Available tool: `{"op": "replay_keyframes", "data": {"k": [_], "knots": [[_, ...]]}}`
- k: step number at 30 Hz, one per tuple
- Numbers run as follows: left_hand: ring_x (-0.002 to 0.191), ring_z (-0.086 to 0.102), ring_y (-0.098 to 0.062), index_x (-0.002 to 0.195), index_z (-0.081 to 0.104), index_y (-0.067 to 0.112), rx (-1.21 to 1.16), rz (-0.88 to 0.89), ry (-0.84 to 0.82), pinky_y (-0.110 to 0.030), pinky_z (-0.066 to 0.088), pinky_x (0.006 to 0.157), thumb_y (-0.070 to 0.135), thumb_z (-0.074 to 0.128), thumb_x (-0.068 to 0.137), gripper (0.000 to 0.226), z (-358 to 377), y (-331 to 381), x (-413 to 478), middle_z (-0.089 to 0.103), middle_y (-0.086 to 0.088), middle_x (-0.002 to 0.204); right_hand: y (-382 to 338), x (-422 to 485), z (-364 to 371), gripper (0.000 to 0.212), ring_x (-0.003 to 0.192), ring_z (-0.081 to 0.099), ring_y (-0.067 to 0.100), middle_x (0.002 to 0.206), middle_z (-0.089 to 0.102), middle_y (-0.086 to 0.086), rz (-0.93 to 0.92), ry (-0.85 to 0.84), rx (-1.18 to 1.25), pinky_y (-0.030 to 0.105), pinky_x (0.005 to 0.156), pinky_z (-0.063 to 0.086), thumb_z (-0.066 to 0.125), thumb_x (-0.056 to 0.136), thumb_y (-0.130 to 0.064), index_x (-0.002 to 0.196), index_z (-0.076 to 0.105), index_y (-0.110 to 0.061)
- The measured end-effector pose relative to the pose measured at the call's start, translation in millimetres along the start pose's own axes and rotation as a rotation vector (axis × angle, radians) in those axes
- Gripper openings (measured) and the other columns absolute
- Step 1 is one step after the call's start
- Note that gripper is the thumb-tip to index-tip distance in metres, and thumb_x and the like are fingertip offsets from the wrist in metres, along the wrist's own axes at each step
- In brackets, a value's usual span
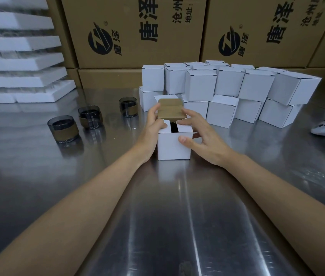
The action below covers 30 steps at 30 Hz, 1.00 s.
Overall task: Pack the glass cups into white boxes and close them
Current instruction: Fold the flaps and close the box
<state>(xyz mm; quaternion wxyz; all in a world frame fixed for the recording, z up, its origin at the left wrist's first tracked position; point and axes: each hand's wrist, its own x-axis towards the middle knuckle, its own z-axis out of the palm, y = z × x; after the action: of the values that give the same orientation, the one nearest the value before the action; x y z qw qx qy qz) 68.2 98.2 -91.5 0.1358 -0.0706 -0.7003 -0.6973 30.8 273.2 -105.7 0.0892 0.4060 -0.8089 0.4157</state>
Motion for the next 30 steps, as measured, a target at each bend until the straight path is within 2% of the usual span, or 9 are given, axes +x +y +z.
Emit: {"op": "replay_keyframes", "data": {"k": [4,8,10,13,15,19,23,26,30], "knots": [[0.107,0.053,-0.004,0.149,0.017,0.028,-0.058,0.039,0.055,-0.021,0.037,0.101,0.010,0.048,0.082,0.076,-1,-1,3,0.056,0.001,0.117,0,3,0,0.030,0.106,0.055,-0.006,0.155,0.020,-0.016,0.033,0.027,0.057,0.007,0.083,0.042,0.065,0.089,-0.037,0.118,0.056,-0.034],[0.117,0.058,-0.010,0.152,0.007,0.033,-0.148,-0.021,0.079,-0.036,0.038,0.110,0.002,0.048,0.095,0.077,-5,-5,10,0.065,0.014,0.113,-1,7,-1,0.036,0.103,0.049,-0.019,0.156,0.010,-0.017,0.136,0.036,0.101,0.001,0.078,0.039,0.061,0.082,-0.051,0.117,0.054,-0.044],[0.120,0.058,-0.016,0.149,0.022,0.031,-0.143,-0.047,0.091,-0.039,0.038,0.110,0.004,0.049,0.096,0.066,-5,-5,11,0.066,0.012,0.116,0,8,-1,0.036,0.102,0.046,-0.022,0.156,0.010,-0.017,0.169,0.032,0.110,-0.001,0.077,0.038,0.060,0.083,-0.051,0.118,0.053,-0.046],[0.109,0.060,-0.018,0.116,0.057,0.024,-0.102,-0.048,0.092,-0.045,0.039,0.107,0.005,0.048,0.095,0.029,-4,-4,11,0.066,0.004,0.112,2,9,0,0.030,0.105,0.044,-0.021,0.154,0.017,-0.014,0.181,0.029,0.141,0.000,0.079,0.039,0.061,0.091,-0.037,0.119,0.050,-0.045],[0.111,0.060,-0.023,0.100,0.061,0.024,-0.070,-0.066,0.105,-0.048,0.040,0.107,0.010,0.047,0.097,0.020,-3,-2,10,0.065,0.001,0.118,1,9,0,0.034,0.107,0.046,-0.017,0.150,0.022,-0.015,0.176,0.027,0.168,0.001,0.080,0.041,0.061,0.092,-0.033,0.117,0.046,-0.050],[0.120,0.056,-0.029,0.099,0.062,0.022,-0.064,-0.100,0.113,-0.049,0.039,0.109,0.015,0.040,0.099,0.023,-2,-1,9,0.062,-0.006,0.127,-3,8,2,0.039,0.105,0.053,-0.010,0.138,0.035,-0.014,0.159,0.082,0.254,0.007,0.079,0.045,0.067,0.090,-0.026,0.112,0.045,-0.049],[0.123,0.053,-0.031,0.108,0.061,0.012,-0.105,-0.114,0.098,-0.049,0.034,0.113,0.027,0.038,0.100,0.028,-3,-2,9,0.059,-0.014,0.130,-3,7,3,0.044,0.112,0.060,0.012,0.131,0.049,-0.004,0.163,0.152,0.335,0.024,0.083,0.054,0.075,0.083,-0.018,0.109,0.043,-0.032],[0.118,0.054,-0.022,0.107,0.052,0.014,-0.033,-0.096,0.029,-0.043,0.035,0.111,0.046,0.046,0.095,0.034,-1,-2,7,0.059,-0.003,0.125,-3,7,4,0.056,0.109,0.061,0.011,0.123,0.045,-0.005,0.154,0.205,0.364,0.022,0.078,0.054,0.077,0.080,-0.012,0.104,0.030,-0.032],[0.094,0.055,0.000,0.109,0.045,0.029,0.102,-0.050,-0.094,-0.012,0.042,0.079,0.048,0.061,0.076,0.041,-1,-4,0,0.054,0.006,0.108,-2,8,5,0.046,0.116,0.055,0.016,0.130,0.042,-0.001,0.138,0.162,0.261,0.030,0.080,0.052,0.072,0.086,-0.019,0.113,0.035,-0.029]]}}
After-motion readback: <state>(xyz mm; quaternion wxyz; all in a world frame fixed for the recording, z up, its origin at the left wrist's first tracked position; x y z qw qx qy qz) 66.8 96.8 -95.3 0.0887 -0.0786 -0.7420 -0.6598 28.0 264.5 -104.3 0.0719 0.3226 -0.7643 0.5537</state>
